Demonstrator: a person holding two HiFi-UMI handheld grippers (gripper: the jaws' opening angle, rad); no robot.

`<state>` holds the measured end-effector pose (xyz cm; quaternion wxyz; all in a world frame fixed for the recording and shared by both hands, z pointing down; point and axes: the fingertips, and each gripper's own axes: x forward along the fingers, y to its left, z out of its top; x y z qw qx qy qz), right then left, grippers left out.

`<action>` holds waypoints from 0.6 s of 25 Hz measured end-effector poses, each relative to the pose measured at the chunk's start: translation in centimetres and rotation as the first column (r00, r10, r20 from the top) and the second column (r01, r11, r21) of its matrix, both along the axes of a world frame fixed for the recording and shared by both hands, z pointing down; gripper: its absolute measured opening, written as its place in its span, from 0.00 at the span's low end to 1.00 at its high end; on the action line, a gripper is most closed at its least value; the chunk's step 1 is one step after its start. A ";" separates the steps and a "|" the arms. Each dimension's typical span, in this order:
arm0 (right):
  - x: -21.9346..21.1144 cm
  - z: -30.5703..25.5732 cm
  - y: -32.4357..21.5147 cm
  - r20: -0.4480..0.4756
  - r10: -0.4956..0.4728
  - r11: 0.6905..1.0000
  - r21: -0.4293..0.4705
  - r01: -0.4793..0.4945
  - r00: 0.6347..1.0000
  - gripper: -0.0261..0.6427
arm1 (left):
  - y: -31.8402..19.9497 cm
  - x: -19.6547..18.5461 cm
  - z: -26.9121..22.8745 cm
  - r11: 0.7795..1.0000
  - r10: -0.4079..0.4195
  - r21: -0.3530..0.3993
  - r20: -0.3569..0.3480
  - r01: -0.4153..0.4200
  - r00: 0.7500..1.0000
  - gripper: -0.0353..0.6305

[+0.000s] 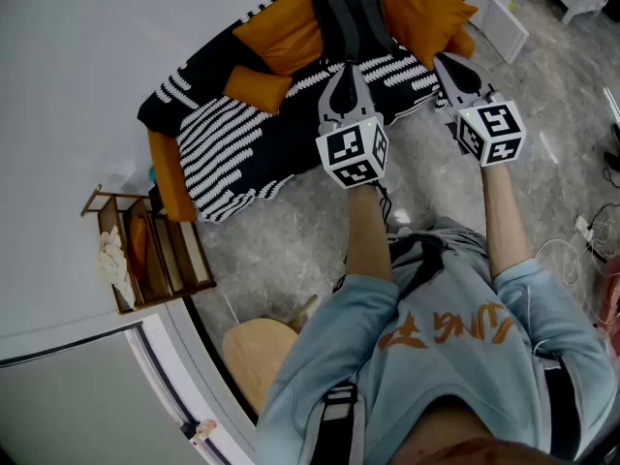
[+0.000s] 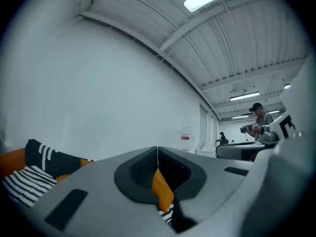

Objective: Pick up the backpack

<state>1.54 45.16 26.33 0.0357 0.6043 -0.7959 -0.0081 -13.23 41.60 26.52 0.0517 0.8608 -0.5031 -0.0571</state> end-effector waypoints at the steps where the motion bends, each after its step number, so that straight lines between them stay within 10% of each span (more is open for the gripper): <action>1: -0.1 0.0 -0.2 -0.002 -0.004 1.000 -0.001 0.004 1.000 0.08 | -0.1 0.0 0.0 1.000 0.000 -0.001 0.000 0.000 1.000 0.09; 15: 0.5 0.0 -2.4 0.007 0.004 1.000 -0.006 -0.004 1.000 0.08 | -3.2 -2.7 1.4 0.998 -0.045 -0.045 -0.070 0.042 0.997 0.09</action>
